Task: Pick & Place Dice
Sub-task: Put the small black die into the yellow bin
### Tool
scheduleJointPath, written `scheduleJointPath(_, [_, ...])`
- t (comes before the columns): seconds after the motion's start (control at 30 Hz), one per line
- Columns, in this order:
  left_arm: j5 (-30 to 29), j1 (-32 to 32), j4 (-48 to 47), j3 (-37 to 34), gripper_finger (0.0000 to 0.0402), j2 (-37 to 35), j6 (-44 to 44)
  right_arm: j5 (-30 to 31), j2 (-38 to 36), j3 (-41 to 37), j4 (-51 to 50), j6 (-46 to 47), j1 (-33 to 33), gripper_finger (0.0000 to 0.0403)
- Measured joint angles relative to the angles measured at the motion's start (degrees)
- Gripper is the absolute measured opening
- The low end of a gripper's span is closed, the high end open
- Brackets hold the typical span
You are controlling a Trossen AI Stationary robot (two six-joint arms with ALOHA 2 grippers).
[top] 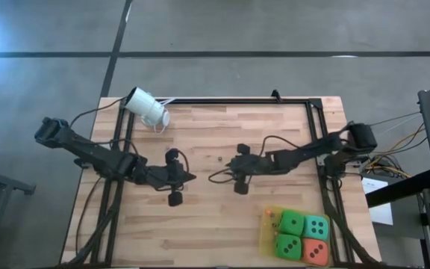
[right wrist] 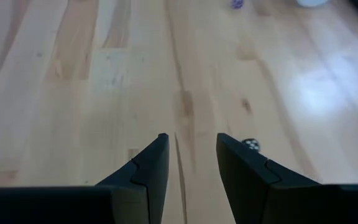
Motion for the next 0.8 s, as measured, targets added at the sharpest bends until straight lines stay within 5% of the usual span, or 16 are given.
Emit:
scheduleJointPath(0.33, [-0.36, -0.10, -0.02, 0.00, 0.0002, -0.01, -0.61, -6.79, 10.56, 4.62, 2.68, 0.25, -6.70, 0.0127])
scheduleJointPath(0.8, [-0.44, -0.39, -0.99, -0.04, 0.0002, 0.10, -1.55, -9.51, 11.90, 5.52, 2.42, -1.51, -12.02, 0.0127])
